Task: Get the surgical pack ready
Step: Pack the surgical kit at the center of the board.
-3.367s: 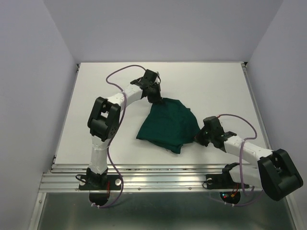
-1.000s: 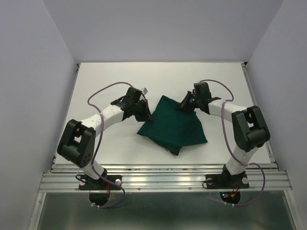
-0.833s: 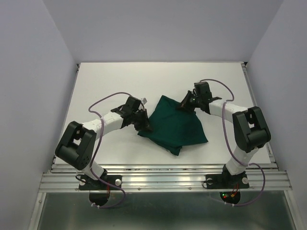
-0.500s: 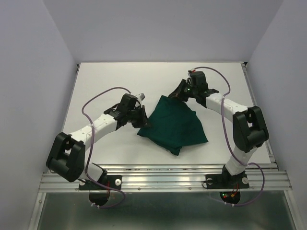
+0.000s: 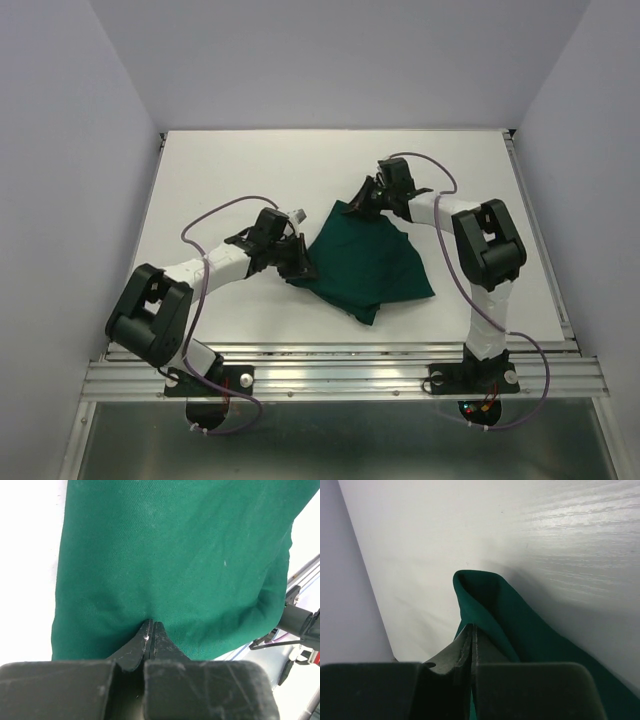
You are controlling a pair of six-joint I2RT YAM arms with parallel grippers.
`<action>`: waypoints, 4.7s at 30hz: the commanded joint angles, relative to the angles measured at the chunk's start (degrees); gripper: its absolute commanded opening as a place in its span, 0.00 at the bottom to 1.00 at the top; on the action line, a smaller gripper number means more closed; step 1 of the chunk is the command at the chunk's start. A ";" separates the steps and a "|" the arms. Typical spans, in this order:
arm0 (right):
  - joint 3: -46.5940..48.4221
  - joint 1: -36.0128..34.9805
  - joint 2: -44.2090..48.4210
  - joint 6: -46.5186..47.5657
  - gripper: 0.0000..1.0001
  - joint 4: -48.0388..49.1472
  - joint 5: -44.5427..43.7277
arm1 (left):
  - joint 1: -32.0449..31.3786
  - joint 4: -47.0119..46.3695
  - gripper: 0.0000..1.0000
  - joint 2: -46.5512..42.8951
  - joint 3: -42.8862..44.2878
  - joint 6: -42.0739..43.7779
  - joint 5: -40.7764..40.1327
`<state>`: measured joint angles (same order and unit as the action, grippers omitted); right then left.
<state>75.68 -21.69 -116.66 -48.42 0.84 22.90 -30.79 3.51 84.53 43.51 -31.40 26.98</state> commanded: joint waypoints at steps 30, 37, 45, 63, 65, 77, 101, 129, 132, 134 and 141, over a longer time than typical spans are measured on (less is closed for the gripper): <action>-21.45 7.19 30.69 11.14 0.05 -11.11 -4.17 | -13.78 7.47 0.00 1.45 13.52 5.29 -0.96; -23.90 3.25 41.24 16.34 0.07 -20.17 -1.63 | -6.41 14.68 0.00 -4.38 19.69 8.19 -4.93; -26.64 -15.47 47.23 16.43 0.09 -23.69 -4.08 | 5.03 14.07 0.00 -2.10 17.93 6.44 -4.66; -34.20 -22.78 43.18 13.79 0.05 -30.54 -17.52 | 6.44 12.84 0.00 0.28 17.67 5.82 -5.19; -34.11 -22.78 43.97 13.88 0.05 -31.86 -18.85 | 6.44 12.75 0.00 0.63 17.93 5.91 -5.27; -37.01 -22.78 44.42 12.56 0.04 -34.59 -19.81 | 6.44 12.23 0.00 2.74 19.34 5.91 -4.75; -22.86 -34.12 40.12 15.47 0.03 -33.19 -18.94 | 7.32 12.40 0.00 1.43 19.34 6.44 -4.83; -24.80 -34.64 35.19 -7.02 0.01 -56.80 -54.79 | 8.72 11.96 0.00 1.08 18.72 7.40 -3.34; -24.62 -34.64 36.24 -9.22 0.01 -58.31 -56.73 | 8.72 11.96 0.00 0.81 18.81 7.67 -3.25; -24.00 -34.64 36.94 -11.24 0.01 -59.55 -57.95 | 8.72 12.31 0.00 0.81 18.81 7.75 -3.43; -24.17 -30.00 46.43 -11.79 0.05 -57.55 -57.27 | 8.72 12.66 0.00 -0.24 19.07 8.19 -3.87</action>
<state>49.63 -55.22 -75.18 -58.26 -56.55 -31.70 -22.37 16.53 87.57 61.65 -24.47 22.50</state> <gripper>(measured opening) 0.045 0.019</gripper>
